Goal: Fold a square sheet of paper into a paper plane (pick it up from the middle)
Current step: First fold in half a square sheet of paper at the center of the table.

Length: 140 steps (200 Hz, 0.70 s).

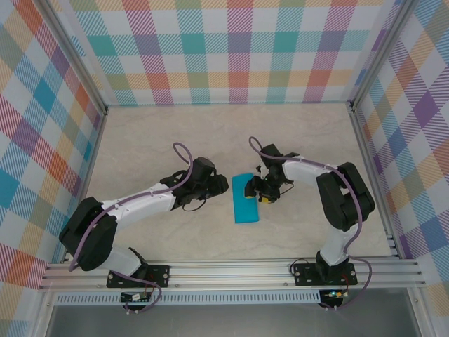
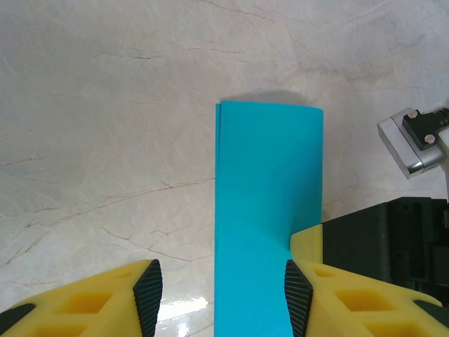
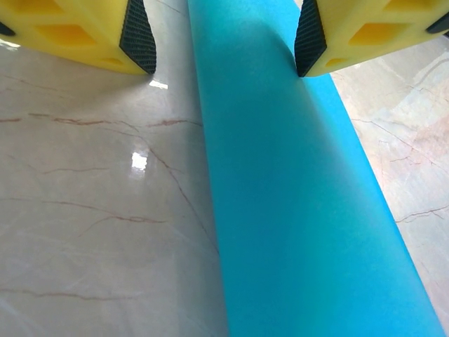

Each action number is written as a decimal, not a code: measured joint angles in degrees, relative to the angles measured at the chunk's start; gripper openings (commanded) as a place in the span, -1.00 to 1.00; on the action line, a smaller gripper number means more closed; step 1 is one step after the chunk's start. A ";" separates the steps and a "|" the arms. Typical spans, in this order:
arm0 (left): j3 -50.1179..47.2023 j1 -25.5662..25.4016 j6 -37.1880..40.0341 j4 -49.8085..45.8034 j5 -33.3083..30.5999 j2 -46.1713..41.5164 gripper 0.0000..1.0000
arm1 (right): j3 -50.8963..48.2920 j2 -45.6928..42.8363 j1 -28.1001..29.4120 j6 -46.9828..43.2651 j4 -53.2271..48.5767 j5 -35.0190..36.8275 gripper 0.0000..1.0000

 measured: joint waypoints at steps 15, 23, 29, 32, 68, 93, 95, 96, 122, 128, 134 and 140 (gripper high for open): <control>0.00 0.00 0.13 -0.11 -0.15 0.00 0.04 | 0.55 0.35 0.15 0.00 -0.63 0.44 0.18; 0.00 0.00 0.15 -0.15 -0.15 0.00 0.04 | 0.85 0.55 0.24 0.00 -0.96 0.63 0.18; 0.00 0.00 0.17 -0.15 -0.15 0.00 0.04 | 1.03 0.63 0.26 0.00 -1.18 0.76 0.18; 0.00 0.00 0.17 -0.15 -0.15 0.00 0.04 | 1.07 0.66 0.28 0.00 -1.29 0.83 0.18; -0.04 0.02 0.20 -0.11 -0.13 0.00 0.05 | 1.49 1.03 0.39 -0.07 -1.84 1.22 0.17; -0.37 0.00 0.17 0.02 0.07 0.00 0.05 | 2.01 1.40 0.50 -0.26 -2.47 1.49 0.17; -0.39 0.00 0.17 0.02 0.09 0.00 0.05 | 2.08 1.42 0.50 -0.26 -2.54 1.53 0.17; -0.39 0.00 0.20 0.04 0.09 0.00 0.05 | 2.12 1.44 0.50 -0.26 -2.58 1.53 0.17; -0.42 0.02 0.20 0.09 0.11 0.00 0.05 | 2.73 1.88 0.61 -0.48 -3.34 1.81 0.18; -0.42 0.00 0.20 0.09 0.11 0.00 0.05 | 2.91 1.99 0.66 -0.55 -3.52 1.90 0.17; -0.42 0.00 0.20 0.09 0.11 0.00 0.05 | 3.08 2.12 0.68 -0.63 -3.74 1.92 0.18; -0.42 0.00 0.20 0.09 0.11 0.00 0.05 | 3.26 2.27 0.70 -0.66 -3.96 1.97 0.18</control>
